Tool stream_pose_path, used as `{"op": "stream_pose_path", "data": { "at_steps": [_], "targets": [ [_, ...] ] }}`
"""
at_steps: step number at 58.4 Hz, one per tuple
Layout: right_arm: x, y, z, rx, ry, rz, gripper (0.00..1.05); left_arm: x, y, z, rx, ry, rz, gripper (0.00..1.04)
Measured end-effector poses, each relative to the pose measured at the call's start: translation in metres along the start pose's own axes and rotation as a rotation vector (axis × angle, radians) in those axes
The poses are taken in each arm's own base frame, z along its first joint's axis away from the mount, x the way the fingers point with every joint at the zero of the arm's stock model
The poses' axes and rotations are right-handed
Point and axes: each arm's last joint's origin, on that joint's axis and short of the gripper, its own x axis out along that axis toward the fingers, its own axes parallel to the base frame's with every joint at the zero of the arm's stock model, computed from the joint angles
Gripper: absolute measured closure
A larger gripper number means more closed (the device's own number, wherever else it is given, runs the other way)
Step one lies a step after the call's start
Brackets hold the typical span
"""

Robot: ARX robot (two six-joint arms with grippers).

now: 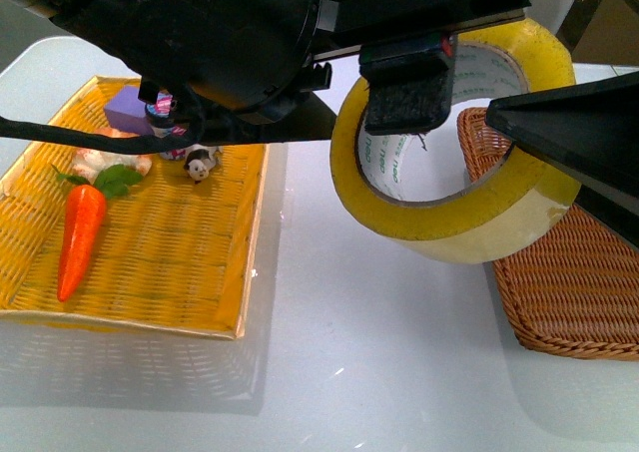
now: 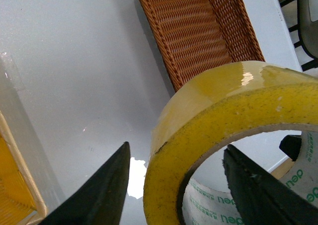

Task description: Move tape to another basket

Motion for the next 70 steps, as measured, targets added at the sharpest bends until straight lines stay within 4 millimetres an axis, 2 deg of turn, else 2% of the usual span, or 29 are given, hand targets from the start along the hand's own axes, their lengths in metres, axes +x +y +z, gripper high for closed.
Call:
{"op": "stream_pose_path", "data": {
  "at_steps": [6, 13, 26, 34, 38, 40, 44, 47, 57, 63, 70],
  "targets": [
    [-0.002, -0.006, 0.003, 0.009, -0.017, -0.038, 0.57, -0.003, 0.000, 0.002, -0.002, -0.010, -0.003, 0.25],
    [-0.006, -0.014, 0.008, 0.025, -0.045, -0.084, 0.57, -0.011, 0.001, 0.008, -0.005, -0.046, -0.009, 0.08],
    [-0.025, -0.039, 0.026, 0.068, -0.128, -0.169, 0.57, -0.035, 0.002, 0.020, 0.008, -0.152, -0.014, 0.09],
    [-0.041, -0.062, 0.037, 0.108, -0.180, -0.243, 0.57, -0.051, 0.007, 0.022, 0.044, -0.267, 0.023, 0.09],
    [-0.045, -0.073, 0.038, 0.124, -0.189, -0.279, 0.57, -0.056, 0.013, 0.019, 0.130, -0.504, 0.231, 0.20],
    [-0.046, -0.078, 0.039, 0.129, -0.187, -0.290, 0.57, -0.065, 0.020, 0.009, 0.170, -0.673, 0.388, 0.26],
    [-0.047, -0.088, 0.041, 0.142, -0.191, -0.311, 0.57, -0.081, 0.032, -0.006, 0.172, -0.828, 0.570, 0.37],
    [-0.047, -0.098, 0.047, 0.148, -0.208, -0.330, 0.57, -0.102, 0.045, -0.023, 0.173, -0.919, 0.657, 0.51],
    [-0.033, -0.123, 0.059, 0.160, -0.214, -0.370, 0.57, -0.121, 0.065, -0.061, 0.202, -0.896, 0.677, 0.82],
    [-0.016, -0.149, 0.066, 0.197, -0.217, -0.433, 0.57, -0.132, 0.072, -0.080, 0.208, -0.895, 0.677, 1.03],
    [0.002, -0.175, 0.076, 0.237, -0.226, -0.479, 0.57, -0.143, 0.078, -0.098, 0.209, -0.897, 0.683, 1.03]
  ]
}}
